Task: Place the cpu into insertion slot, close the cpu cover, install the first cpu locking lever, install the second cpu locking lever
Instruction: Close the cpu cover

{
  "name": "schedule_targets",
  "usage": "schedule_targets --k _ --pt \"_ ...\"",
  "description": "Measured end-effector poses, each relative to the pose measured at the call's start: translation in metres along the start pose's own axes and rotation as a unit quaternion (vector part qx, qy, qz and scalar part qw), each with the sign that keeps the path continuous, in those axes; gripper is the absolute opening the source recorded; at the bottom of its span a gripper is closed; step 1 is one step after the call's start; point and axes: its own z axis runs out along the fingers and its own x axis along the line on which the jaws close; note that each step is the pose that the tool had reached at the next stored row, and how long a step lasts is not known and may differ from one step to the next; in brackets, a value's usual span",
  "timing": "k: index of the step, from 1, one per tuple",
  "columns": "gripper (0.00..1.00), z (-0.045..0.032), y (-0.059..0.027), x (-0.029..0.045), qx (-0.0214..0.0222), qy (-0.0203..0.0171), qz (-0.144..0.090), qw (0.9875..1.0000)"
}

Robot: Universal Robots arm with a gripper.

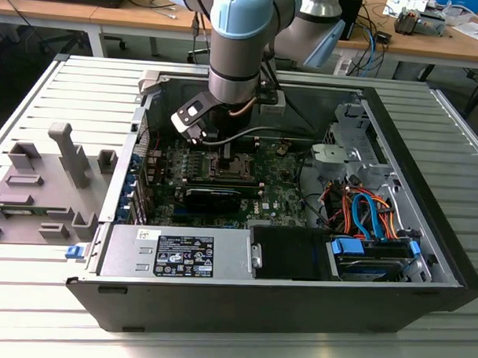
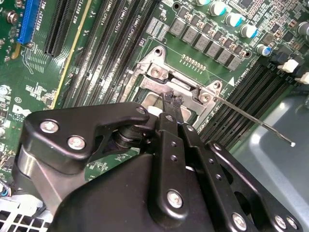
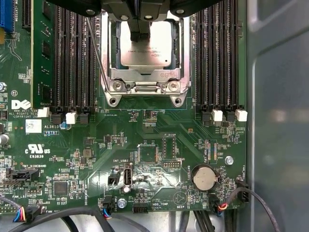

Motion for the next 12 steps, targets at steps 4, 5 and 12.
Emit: schedule_targets --k 4,5,12 --pt "0.11 0.0036 0.0001 -0.0002 0.0000 0.0000 0.000 1.0000" --pt "0.11 0.0047 0.0001 -0.0001 0.0000 0.0001 0.000 1.0000" --pt "0.11 -0.0100 -0.0002 0.0005 -0.0004 0.0004 0.000 1.0000"
